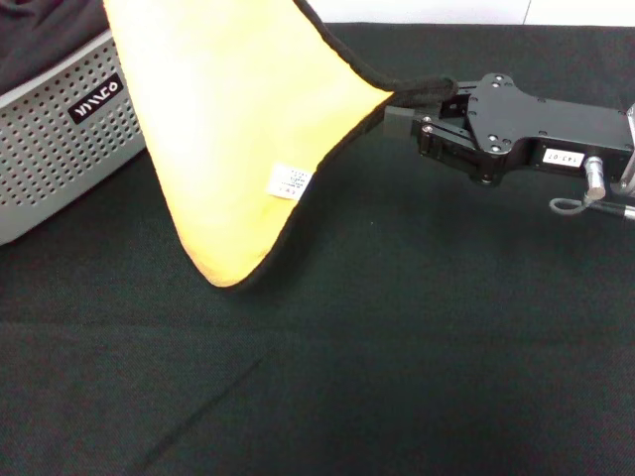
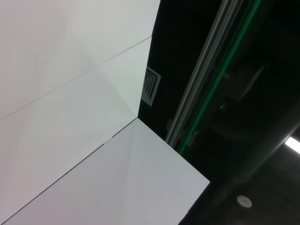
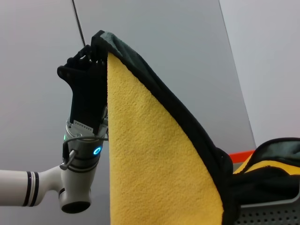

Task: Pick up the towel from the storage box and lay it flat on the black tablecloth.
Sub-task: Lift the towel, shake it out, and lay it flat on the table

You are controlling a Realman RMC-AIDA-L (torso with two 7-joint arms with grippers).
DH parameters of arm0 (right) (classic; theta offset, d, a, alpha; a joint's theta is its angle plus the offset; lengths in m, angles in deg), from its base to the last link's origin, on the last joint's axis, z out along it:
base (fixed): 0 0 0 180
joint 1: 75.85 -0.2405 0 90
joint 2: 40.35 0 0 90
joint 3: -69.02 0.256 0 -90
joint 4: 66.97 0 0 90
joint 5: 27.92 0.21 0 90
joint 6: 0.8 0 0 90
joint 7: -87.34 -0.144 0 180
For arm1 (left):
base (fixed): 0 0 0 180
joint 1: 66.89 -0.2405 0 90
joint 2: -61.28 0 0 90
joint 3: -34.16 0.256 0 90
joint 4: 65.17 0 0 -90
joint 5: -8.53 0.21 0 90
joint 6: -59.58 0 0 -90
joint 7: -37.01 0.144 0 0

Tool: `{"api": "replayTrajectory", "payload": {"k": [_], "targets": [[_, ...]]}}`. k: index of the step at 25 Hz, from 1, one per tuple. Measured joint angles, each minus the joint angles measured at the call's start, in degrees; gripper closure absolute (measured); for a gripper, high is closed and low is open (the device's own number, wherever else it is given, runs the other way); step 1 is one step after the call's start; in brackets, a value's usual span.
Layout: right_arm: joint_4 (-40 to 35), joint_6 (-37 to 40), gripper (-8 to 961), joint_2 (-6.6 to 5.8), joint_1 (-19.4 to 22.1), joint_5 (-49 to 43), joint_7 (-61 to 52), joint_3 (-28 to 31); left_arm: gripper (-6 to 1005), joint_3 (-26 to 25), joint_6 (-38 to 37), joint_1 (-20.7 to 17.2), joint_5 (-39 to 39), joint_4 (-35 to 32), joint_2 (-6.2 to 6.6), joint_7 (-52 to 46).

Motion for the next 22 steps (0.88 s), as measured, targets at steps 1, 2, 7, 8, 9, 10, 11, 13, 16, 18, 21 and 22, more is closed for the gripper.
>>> {"api": "replayTrajectory", "payload": {"k": [1, 2, 7, 8, 9, 10, 11, 13, 16, 18, 21, 22], "targets": [[0.00, 0.00, 827, 0.02, 0.00, 0.06, 0.07, 0.00, 968, 0.00, 0.00, 0.00, 0.00, 0.00, 0.00, 0.00], [0.00, 0.00, 817, 0.04, 0.04, 0.23, 0.22, 0.00, 968, 0.00, -0.01, 0.00, 0.00, 0.00, 0.00, 0.00], [0.09, -0.14, 763, 0.08, 1.54, 3.91, 2.17, 0.00, 968, 0.00, -0.01, -0.03, -0.07, 0.00, 0.02, 0.00], [0.09, -0.15, 756, 0.03, 1.72, 4.30, 2.25, 0.02, 968, 0.00, -0.01, -0.03, -0.10, 0.00, 0.04, 0.00], [0.09, -0.17, 748, -0.02, 1.92, 4.68, 2.29, 0.09, 968, 0.00, -0.01, -0.03, -0.10, 0.00, 0.04, 0.00], [0.09, -0.19, 748, -0.07, 2.07, 4.91, 2.30, 0.28, 968, 0.00, -0.01, -0.04, -0.15, 0.00, 0.10, 0.00], [0.09, -0.20, 747, -0.08, 2.25, 5.12, 2.30, 0.70, 968, 0.00, -0.01, -0.04, -0.17, 0.00, 0.13, 0.00], [0.09, -0.20, 746, -0.02, 2.51, 5.21, 2.30, 1.65, 968, 0.00, -0.01, -0.03, -0.21, 0.00, 0.20, 0.00], [0.16, 0.12, 745, 0.12, 2.70, 5.23, 2.30, 2.84, 967, 0.00, -0.01, 0.04, -0.23, -0.01, 0.19, 0.02], [0.29, 0.32, 744, 0.17, 2.76, 5.28, 2.30, 3.30, 967, -0.01, -0.01, 0.05, -0.25, 0.00, 0.20, 0.05], [0.78, 0.37, 743, 0.17, 2.61, 5.31, 2.29, 3.42, 967, 0.00, -0.01, 0.04, -0.34, 0.00, 0.24, 0.07], [1.06, 0.38, 743, 0.17, 2.43, 5.26, 2.29, 3.36, 967, -0.17, -0.01, -0.03, -0.41, 0.00, 0.25, 0.08]]}}
